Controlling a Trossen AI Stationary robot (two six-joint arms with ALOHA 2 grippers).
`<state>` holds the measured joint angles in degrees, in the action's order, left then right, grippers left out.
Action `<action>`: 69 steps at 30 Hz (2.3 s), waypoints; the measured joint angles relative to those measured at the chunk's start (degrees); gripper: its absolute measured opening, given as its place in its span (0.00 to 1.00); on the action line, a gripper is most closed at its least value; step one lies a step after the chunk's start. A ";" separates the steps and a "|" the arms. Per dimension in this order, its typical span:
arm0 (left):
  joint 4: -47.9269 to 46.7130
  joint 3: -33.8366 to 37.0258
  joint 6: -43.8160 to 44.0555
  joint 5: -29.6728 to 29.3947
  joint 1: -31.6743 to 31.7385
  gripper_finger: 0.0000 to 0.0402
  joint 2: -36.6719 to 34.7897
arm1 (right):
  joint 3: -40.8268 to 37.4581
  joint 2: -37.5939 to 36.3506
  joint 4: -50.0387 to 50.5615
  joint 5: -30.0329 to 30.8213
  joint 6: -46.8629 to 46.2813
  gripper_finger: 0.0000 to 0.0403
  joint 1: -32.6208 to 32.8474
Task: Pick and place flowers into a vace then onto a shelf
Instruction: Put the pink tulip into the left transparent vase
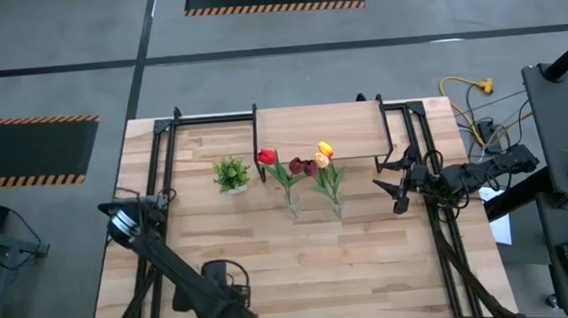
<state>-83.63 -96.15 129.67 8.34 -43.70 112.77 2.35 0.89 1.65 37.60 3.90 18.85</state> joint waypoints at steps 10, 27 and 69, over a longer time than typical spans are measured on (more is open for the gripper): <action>6.61 7.32 3.96 0.55 -1.42 0.85 2.40 | 0.00 0.02 -0.01 0.00 -0.90 0.54 0.00; 23.20 23.65 5.40 0.37 -1.63 0.79 -0.67 | 0.00 0.05 -0.01 0.00 -0.72 0.54 -0.02; 48.58 32.06 -73.10 -82.46 0.62 0.00 -34.46 | 0.00 0.00 -0.11 0.04 0.17 0.54 0.00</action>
<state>-35.06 -64.09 56.57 -74.12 -43.08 78.32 2.35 0.89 1.54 37.65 4.08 18.85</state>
